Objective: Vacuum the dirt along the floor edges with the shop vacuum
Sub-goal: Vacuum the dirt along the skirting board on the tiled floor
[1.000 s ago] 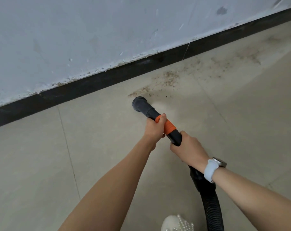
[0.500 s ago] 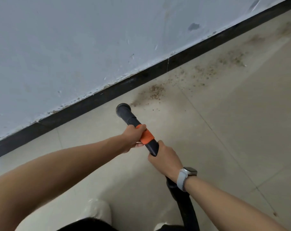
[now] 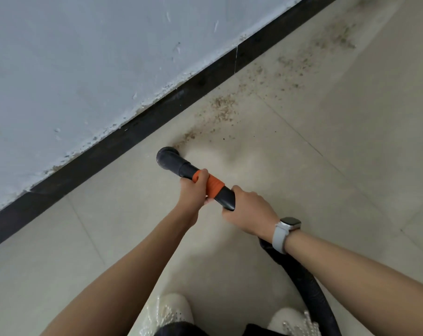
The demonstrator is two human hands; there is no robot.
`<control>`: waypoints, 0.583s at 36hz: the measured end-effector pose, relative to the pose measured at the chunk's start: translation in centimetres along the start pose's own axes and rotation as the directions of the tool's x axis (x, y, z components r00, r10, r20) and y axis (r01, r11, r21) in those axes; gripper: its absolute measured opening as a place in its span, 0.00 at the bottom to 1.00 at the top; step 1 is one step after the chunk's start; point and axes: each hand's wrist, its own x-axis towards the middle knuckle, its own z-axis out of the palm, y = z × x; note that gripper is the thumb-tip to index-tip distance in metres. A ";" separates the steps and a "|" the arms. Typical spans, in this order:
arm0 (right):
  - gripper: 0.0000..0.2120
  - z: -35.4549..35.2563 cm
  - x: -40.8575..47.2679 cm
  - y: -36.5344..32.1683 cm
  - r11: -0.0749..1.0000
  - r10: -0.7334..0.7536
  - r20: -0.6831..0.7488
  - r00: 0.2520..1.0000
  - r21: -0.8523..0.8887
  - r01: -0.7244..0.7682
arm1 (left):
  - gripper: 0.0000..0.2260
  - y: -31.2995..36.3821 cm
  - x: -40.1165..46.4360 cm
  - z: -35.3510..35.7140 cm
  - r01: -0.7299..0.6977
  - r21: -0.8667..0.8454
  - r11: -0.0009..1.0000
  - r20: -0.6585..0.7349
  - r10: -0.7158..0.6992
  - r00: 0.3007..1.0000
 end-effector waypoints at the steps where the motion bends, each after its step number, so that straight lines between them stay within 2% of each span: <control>1: 0.10 -0.2 0.0 0.1 1.000 0.018 -0.023 1.000 0.006 -0.018 | 0.12 0.4 0.2 0.4 0.004 0.000 1.000 0.024 -0.004 1.000; 6: 0.11 -1.3 -0.1 0.6 0.993 0.120 -0.169 0.978 0.014 -0.119 | 0.19 1.9 1.3 2.7 0.019 0.063 0.998 0.179 -0.030 0.983; 11: 0.10 -1.8 -0.5 0.5 0.989 0.140 -0.274 0.951 -0.011 -0.149 | 0.19 3.0 1.4 3.5 -0.006 0.068 0.998 0.278 -0.013 0.960; 17: 0.08 -1.5 -0.6 -0.9 0.999 0.046 -0.166 0.985 0.000 -0.046 | 0.15 1.9 0.3 0.8 -0.076 -0.047 0.996 0.144 0.082 0.986; 21: 0.08 -0.4 -0.5 -2.0 1.000 0.001 -0.063 0.998 -0.021 -0.002 | 0.10 0.7 0.0 -1.2 -0.067 -0.084 0.994 0.068 0.073 0.995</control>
